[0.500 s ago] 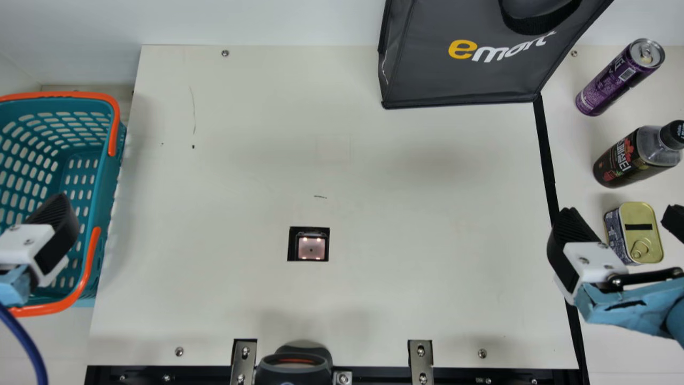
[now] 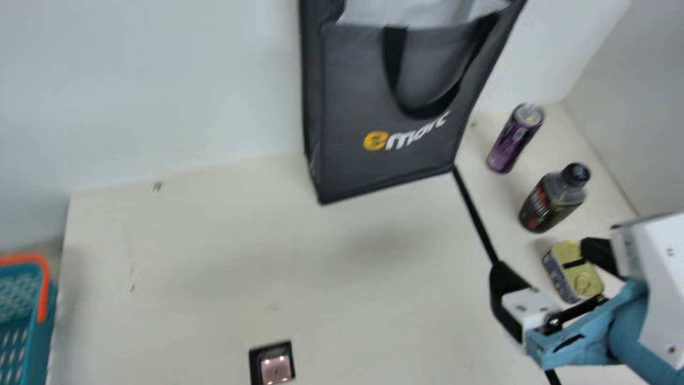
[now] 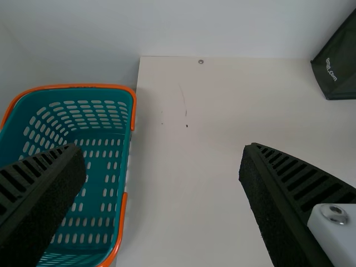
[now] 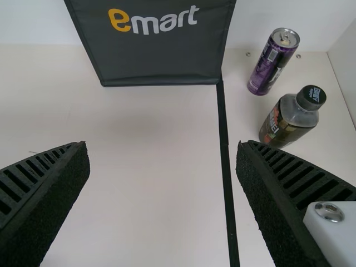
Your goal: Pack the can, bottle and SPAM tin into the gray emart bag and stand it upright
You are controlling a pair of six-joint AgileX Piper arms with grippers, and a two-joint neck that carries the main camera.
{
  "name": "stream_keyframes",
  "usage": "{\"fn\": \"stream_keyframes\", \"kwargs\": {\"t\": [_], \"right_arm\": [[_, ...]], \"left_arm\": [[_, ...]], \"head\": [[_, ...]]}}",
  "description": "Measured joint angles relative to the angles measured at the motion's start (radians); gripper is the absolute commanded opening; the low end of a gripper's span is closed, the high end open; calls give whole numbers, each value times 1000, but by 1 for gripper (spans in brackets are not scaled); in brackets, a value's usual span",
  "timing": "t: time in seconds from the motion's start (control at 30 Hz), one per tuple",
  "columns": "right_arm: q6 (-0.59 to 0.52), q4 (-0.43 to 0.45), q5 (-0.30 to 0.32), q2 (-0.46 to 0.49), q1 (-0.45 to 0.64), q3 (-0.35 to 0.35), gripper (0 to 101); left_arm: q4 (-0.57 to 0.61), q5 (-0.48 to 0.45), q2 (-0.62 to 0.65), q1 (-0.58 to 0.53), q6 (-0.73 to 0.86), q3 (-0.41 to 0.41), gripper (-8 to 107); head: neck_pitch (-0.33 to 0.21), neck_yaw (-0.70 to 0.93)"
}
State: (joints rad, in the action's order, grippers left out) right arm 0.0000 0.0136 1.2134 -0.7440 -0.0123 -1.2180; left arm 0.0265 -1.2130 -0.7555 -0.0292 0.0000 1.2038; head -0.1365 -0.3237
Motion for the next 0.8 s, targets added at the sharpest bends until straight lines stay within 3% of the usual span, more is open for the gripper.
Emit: {"fn": "stream_keyframes", "kwargs": {"t": [0.8], "right_arm": [[0,0,0,0,0,0,95]], "left_arm": [[0,0,0,0,0,0,90]], "head": [[-15,-23]]}}
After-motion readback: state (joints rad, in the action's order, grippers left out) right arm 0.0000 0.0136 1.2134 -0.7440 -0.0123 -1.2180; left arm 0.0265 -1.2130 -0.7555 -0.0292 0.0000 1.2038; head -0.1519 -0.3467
